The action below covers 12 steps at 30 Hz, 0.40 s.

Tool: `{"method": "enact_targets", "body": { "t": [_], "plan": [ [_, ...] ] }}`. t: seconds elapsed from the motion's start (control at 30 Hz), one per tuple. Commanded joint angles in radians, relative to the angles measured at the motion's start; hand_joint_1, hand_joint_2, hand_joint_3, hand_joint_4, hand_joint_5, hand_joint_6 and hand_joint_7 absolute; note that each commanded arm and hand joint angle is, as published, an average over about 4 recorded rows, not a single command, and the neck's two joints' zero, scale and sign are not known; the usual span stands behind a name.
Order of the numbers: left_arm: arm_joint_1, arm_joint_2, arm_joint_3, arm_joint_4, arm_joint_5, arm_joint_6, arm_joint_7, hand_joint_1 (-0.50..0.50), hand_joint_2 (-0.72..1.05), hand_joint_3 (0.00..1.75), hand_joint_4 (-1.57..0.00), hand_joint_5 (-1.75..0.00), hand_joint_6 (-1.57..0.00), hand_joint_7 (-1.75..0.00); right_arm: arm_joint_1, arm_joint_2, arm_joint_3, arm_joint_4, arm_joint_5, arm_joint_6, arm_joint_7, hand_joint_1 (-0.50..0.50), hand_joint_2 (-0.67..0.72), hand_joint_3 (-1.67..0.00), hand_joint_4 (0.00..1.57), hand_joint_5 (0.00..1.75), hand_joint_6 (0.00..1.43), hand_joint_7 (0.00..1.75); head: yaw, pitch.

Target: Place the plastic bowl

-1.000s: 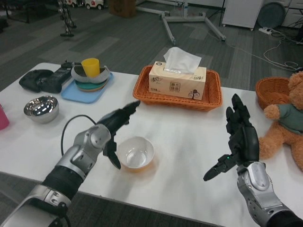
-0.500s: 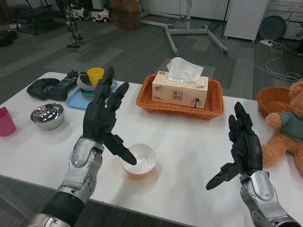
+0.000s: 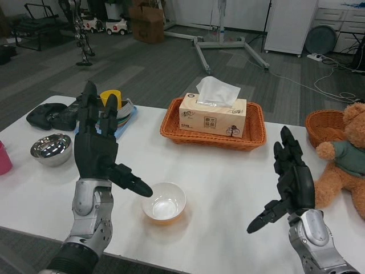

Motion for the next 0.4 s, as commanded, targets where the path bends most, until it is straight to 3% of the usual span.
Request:
{"method": "enact_targets", "body": {
  "t": [0.03,0.17,0.4],
  "plan": [
    [0.009,0.013,0.007,0.003,-0.03,-0.012,0.005,-0.5,-0.08,0.0,0.0,-0.13,0.0,0.0,-0.013,-0.001,-0.007,-0.007,0.004,-0.004,-0.003,-0.46,0.68,0.0,0.2,0.0,0.0,0.07,-0.009,-0.002],
    [0.011,0.032,0.005,-0.002,-0.056,-0.002,0.005,-0.5,-0.1,0.0,0.0,-0.21,0.0,0.0,-0.014,-0.001,-0.013,-0.013,0.003,-0.005,-0.003,-0.46,0.66,-0.04,0.2,0.0,0.0,0.07,-0.02,-0.001],
    [0.01,0.038,0.0,-0.01,-0.092,0.012,0.005,-0.5,-0.1,0.0,0.0,-0.17,0.0,0.0,-0.02,0.0,-0.036,-0.028,-0.007,-0.007,-0.005,-0.46,0.66,0.0,0.2,0.0,0.0,0.07,-0.034,-0.003]
  ]
}}
